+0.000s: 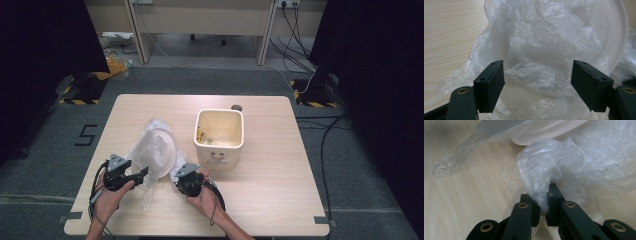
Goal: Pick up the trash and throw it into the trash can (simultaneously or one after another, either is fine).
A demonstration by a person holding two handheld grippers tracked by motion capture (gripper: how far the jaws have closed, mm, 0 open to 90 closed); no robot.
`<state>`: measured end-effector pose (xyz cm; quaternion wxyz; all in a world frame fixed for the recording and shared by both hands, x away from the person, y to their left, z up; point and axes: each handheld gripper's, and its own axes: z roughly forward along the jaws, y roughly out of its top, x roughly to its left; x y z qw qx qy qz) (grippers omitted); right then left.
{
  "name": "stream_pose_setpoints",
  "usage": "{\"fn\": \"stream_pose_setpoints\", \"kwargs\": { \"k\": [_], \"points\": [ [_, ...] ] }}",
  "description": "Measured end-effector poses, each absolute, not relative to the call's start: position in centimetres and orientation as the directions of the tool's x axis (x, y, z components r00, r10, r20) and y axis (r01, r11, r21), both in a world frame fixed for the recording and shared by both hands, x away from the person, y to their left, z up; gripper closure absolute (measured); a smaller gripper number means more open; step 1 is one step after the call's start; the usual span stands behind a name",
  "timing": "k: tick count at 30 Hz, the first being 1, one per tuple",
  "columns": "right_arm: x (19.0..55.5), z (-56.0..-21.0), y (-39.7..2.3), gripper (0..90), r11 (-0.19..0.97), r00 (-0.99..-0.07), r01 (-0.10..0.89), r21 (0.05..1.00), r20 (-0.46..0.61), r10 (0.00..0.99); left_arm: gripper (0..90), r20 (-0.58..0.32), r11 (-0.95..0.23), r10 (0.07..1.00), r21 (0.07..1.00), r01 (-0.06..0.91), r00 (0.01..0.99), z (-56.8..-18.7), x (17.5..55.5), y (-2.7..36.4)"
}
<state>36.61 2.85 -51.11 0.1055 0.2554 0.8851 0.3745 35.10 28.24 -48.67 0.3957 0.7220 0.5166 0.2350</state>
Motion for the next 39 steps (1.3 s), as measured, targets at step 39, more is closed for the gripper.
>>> {"fn": "stream_pose_setpoints", "kwargs": {
  "k": [39],
  "points": [
    [34.2, -47.8, -7.8, 83.6, 0.582, -0.879, 0.367, 0.726, 0.065, 0.473, 21.0, -0.032, -0.284, 0.880, 0.765, 0.579, 0.473, -47.7, 33.8, 22.8]
  ]
}}
